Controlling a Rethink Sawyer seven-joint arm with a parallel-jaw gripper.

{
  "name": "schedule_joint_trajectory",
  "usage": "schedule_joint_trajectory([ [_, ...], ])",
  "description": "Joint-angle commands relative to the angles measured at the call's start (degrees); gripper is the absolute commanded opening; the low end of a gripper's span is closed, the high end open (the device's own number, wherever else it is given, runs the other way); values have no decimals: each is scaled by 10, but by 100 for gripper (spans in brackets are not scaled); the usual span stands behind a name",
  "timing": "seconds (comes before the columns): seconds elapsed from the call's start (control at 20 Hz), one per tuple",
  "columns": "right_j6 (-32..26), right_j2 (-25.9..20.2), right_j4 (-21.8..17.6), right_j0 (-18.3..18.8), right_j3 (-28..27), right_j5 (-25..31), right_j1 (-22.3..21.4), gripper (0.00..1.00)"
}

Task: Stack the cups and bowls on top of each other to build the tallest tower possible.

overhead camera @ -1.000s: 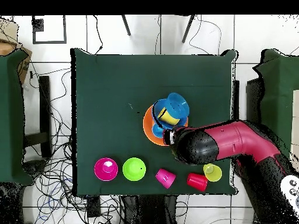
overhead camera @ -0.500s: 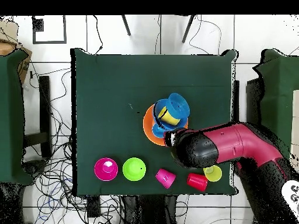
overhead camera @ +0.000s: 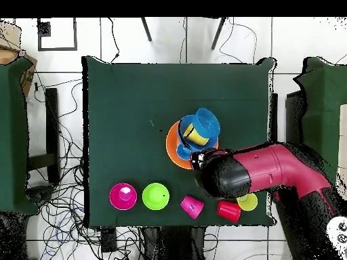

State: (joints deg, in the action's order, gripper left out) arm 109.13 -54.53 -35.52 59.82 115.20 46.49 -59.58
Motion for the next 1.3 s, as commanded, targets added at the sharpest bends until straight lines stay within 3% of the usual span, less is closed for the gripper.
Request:
schedule_joint_trajectory([
  [0.05, 7, 31, 24, -60, 37, 45, -62, 100],
  [0.45, 22, 69, 23, -112, 14, 99, -101, 100],
  [0.75, 29, 93, 7, -130, 1, 102, -103, 100],
  [0.95, 30, 108, 6, -139, -11, 101, -100, 100],
  [1.3, 40, 132, 4, -153, -21, 81, -50, 100],
])
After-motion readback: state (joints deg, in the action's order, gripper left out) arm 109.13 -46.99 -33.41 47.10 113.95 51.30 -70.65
